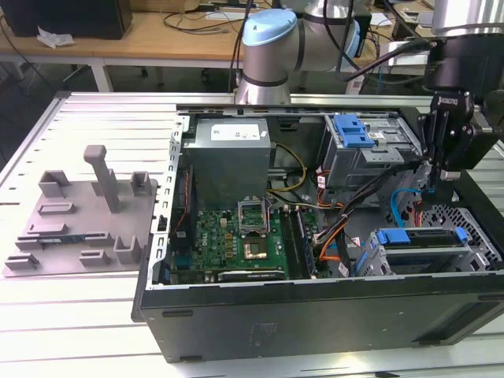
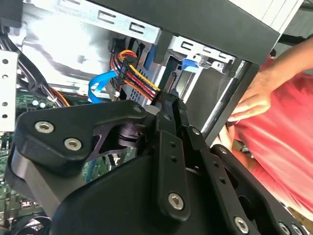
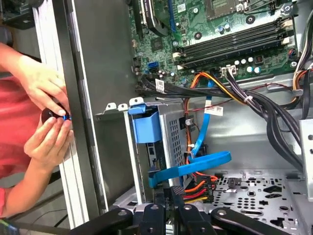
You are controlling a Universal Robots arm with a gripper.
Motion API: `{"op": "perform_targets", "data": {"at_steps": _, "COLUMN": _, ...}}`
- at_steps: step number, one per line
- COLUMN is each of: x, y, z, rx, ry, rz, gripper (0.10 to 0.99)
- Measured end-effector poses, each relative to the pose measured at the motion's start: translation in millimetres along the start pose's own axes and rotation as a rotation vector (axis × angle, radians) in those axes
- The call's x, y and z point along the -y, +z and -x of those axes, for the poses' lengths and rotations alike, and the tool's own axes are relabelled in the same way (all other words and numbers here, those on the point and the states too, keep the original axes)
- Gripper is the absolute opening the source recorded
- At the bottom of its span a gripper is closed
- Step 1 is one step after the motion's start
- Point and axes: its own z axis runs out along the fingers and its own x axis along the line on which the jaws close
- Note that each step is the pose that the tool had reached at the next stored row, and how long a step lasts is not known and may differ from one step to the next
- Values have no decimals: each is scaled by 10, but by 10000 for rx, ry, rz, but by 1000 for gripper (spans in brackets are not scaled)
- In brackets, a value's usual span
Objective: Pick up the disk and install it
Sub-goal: 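Insert the first disk wire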
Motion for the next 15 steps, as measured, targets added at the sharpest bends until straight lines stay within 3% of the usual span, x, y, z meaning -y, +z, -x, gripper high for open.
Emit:
{"op": "perform_targets", "data": {"at_steps": 1, "x": 4, "y": 8, "z": -26, "rx": 104, "ry": 4, "rz": 14, "gripper": 169}}
{"op": "perform_targets", "data": {"at_steps": 2, "x": 8, "y": 26, "z": -62, "rx": 311, "ry": 10, "rz": 43, "gripper": 169}}
{"op": "perform_targets", "data": {"at_steps": 4, "x": 13, "y": 42, "z": -93, "rx": 542, "ry": 16, "rz": 76, "gripper": 169}}
{"op": "perform_targets", "data": {"at_steps": 5, "x": 16, "y": 55, "z": -117, "rx": 722, "ry": 21, "rz": 102, "gripper": 169}}
{"op": "perform_targets", "data": {"at_steps": 7, "x": 21, "y": 73, "z": -153, "rx": 975, "ry": 28, "rz": 140, "gripper": 169}}
{"op": "perform_targets", "data": {"at_steps": 10, "x": 28, "y": 101, "z": -205, "rx": 1460, "ry": 41, "rz": 211, "gripper": 169}}
{"op": "perform_targets", "data": {"at_steps": 12, "x": 30, "y": 108, "z": -222, "rx": 1627, "ry": 34, "rz": 231, "gripper": 169}}
{"op": "perform_targets", "data": {"at_steps": 15, "x": 33, "y": 110, "z": -242, "rx": 1740, "ry": -20, "rz": 223, "gripper": 169}}
